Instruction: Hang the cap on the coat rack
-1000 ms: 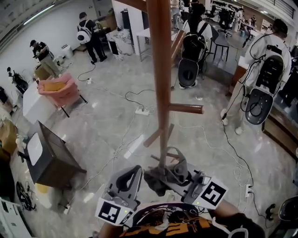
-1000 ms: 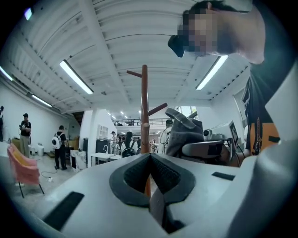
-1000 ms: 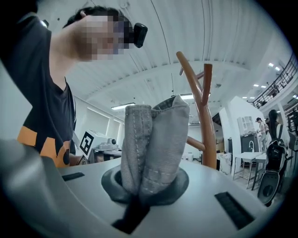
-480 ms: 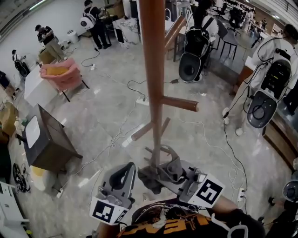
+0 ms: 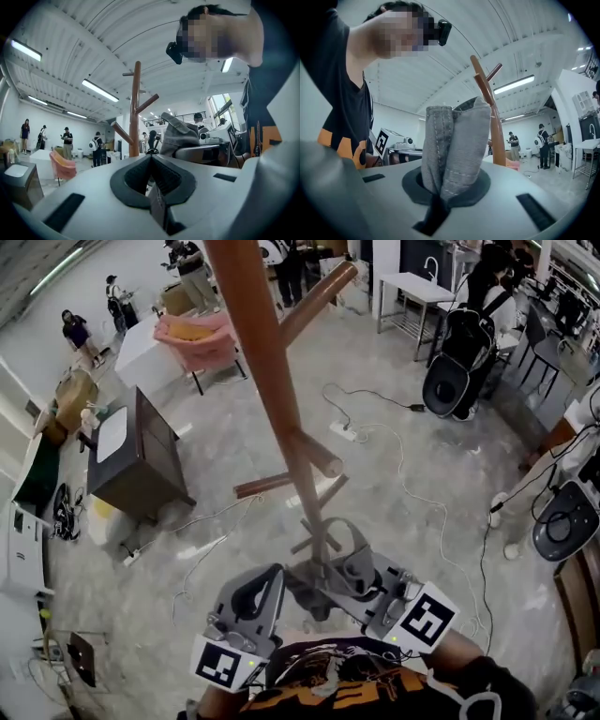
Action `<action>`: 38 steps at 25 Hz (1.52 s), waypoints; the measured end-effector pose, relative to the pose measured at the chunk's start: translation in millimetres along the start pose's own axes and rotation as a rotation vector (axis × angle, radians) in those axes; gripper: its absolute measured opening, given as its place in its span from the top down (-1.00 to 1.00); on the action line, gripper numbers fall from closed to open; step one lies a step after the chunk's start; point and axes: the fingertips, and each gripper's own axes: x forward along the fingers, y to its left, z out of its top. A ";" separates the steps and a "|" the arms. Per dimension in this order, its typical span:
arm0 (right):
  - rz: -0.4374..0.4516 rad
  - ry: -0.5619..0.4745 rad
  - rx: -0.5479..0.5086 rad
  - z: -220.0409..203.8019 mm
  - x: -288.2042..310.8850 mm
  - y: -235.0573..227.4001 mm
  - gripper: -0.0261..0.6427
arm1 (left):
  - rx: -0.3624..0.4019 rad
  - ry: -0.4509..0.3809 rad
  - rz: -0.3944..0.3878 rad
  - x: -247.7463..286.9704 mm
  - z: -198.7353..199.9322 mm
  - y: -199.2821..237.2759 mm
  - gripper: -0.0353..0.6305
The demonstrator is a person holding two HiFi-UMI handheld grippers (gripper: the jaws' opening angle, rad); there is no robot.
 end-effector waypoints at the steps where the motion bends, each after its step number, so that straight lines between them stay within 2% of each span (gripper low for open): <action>1: 0.016 0.000 -0.003 1.1 -0.9 3.5 0.82 | 0.002 -0.005 0.016 -3.2 1.1 -1.5 0.82; 6: 0.045 0.011 -0.043 -4.7 7.8 22.8 0.82 | 0.015 -0.012 0.042 -26.0 -4.8 -2.4 0.82; 12: 0.048 0.044 -0.056 -4.6 21.4 38.8 0.82 | -0.010 -0.021 0.060 -40.4 -4.6 8.1 0.82; 16: 0.123 0.037 -0.028 -0.1 0.4 32.4 0.82 | 0.005 -0.023 0.111 -31.3 1.5 -10.6 0.82; 25: 0.306 0.032 0.018 3.2 -66.7 -15.7 0.82 | 0.007 -0.035 0.323 34.6 -0.1 -60.9 0.82; 28: 0.358 0.029 0.030 5.4 -74.4 -23.3 0.82 | -0.003 -0.030 0.368 42.0 -0.5 -71.8 0.82; 38: 0.377 0.014 0.018 16.1 -64.5 -7.9 0.82 | 0.057 -0.012 0.377 20.4 10.7 -71.7 0.82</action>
